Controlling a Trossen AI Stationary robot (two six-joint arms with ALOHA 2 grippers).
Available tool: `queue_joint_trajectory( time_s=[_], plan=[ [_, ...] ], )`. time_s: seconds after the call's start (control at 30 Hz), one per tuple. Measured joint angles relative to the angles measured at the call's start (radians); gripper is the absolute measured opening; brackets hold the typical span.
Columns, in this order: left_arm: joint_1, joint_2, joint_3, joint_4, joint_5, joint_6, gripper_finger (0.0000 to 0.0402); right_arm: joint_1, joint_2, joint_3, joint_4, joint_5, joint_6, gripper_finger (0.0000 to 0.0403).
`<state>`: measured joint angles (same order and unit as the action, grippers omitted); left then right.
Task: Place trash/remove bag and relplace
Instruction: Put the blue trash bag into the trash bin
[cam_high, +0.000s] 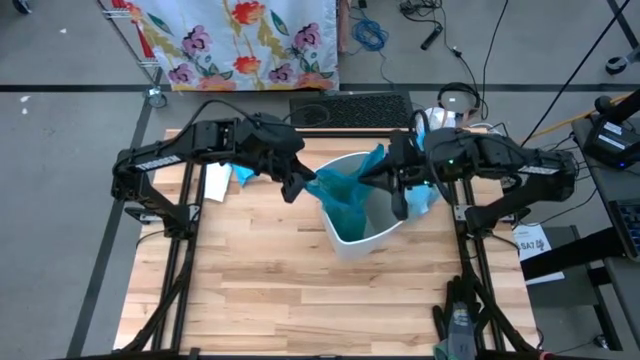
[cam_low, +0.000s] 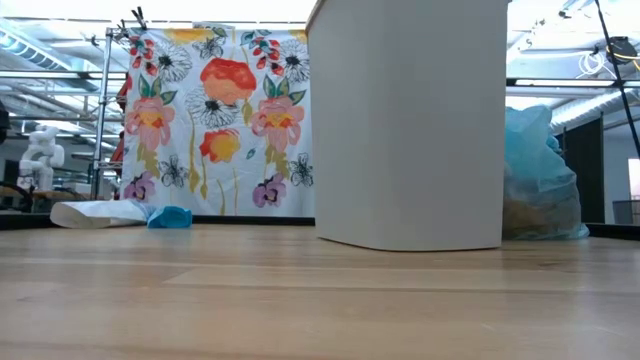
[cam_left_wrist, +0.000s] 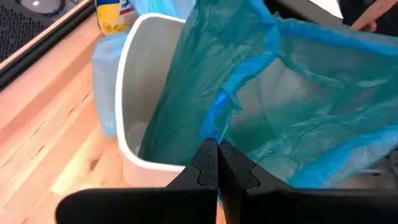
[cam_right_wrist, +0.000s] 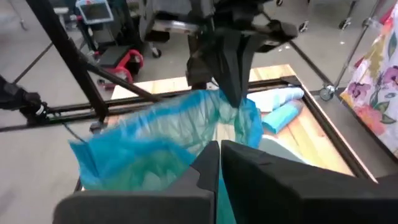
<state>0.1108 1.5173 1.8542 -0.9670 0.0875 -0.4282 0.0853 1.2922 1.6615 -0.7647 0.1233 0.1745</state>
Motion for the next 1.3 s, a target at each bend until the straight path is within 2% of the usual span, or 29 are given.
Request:
queue_joint_trajectory(
  time_s=[0.2,0.37,0.53,0.77,0.9,1.0,1.3],
  plan=[
    [-0.001,0.0,0.0,0.021,0.0,0.0,0.0,-0.018,0.155,0.254,-0.282,-0.017,-0.003,0.0002],
    [-0.004,0.0,0.0,0.06,0.0,0.0,0.0,-0.056,0.276,0.397,-0.432,-0.036,-0.021,0.0001],
    [-0.008,-0.001,0.0,0.091,-0.036,0.0,0.0,-0.094,0.366,0.477,-0.568,-0.227,-0.032,0.0],
    [-0.008,-0.038,0.0,0.085,-0.137,0.019,0.0,-0.08,0.392,0.497,-0.813,-0.353,0.012,0.0],
    [-0.011,-0.077,0.0,0.082,-0.147,0.019,0.0,-0.061,0.364,0.497,-0.805,-0.355,0.046,0.0],
    [-0.036,-0.096,0.001,0.068,-0.152,0.016,0.0,-0.064,0.344,0.497,-0.807,-0.317,0.071,0.0],
    [-0.15,-0.114,0.001,-0.017,-0.226,-0.038,0.0,-0.125,0.317,0.497,-0.807,-0.124,0.018,0.0]
  ],
)
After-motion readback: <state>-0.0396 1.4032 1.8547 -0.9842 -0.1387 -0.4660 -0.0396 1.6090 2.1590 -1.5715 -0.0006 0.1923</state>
